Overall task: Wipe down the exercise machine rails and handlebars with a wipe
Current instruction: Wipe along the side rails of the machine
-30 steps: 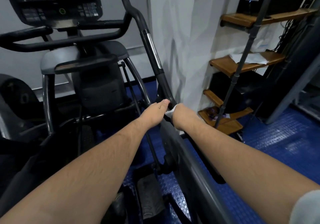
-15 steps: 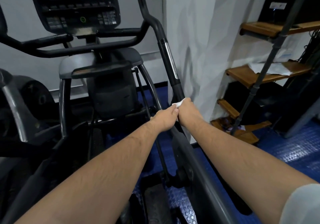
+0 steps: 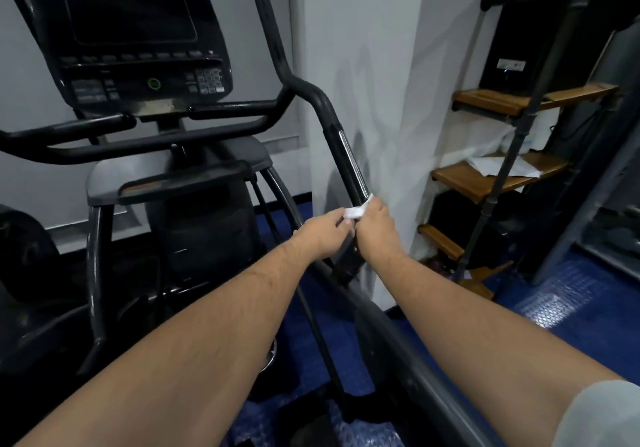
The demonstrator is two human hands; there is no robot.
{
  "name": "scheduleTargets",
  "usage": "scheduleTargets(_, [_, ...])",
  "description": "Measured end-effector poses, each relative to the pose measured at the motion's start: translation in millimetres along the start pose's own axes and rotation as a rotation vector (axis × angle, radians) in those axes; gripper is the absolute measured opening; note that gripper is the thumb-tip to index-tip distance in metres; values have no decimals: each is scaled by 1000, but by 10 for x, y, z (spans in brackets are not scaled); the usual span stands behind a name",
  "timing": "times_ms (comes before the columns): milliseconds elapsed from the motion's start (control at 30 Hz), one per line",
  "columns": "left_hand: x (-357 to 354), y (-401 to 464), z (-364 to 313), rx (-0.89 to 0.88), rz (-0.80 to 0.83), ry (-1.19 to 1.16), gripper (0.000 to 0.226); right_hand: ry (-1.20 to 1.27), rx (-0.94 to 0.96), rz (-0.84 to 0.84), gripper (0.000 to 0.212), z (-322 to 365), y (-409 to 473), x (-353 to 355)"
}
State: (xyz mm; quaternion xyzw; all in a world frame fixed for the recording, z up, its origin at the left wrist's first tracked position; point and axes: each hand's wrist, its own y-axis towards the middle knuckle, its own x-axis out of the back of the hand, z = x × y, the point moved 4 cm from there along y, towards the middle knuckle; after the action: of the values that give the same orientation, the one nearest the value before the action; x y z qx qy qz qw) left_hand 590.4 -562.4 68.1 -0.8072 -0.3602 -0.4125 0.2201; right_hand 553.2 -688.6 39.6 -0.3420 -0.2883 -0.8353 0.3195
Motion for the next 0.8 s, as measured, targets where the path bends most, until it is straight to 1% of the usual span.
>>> scheduleTargets(67, [97,8,34,-2,-16,9,45,8,-1,-39,33,74,51,-11])
scheduleTargets(133, [154,57,90,-1,-16,13,52,-36,8,-80,37,161,137,3])
scheduleTargets(233, [234,198,189,18,-19,-19,62,-44,32,-101,31,334,337,29])
scheduleTargets(300, [273,293,252,32,-41,-39,61,-33,43,-118,32,468,497,40])
scheduleTargets(433, [385,442,323,0,-68,-66,58,-110,130,-186,34,755,831,72])
scheduleTargets(567, [635,671,371,42,-133,-98,57,-111,189,-235,41,1038,1153,128])
scheduleTargets(633, [777,765,338,54,-179,-108,52,-96,206,-225,41,1178,1327,161])
scheduleTargets(700, [904,843,281,57,-235,-151,46,-26,188,-161,38,1275,1489,189])
scheduleTargets(800, [1027,950,209,83,-328,-222,50,67,165,-121,34,1309,1602,216])
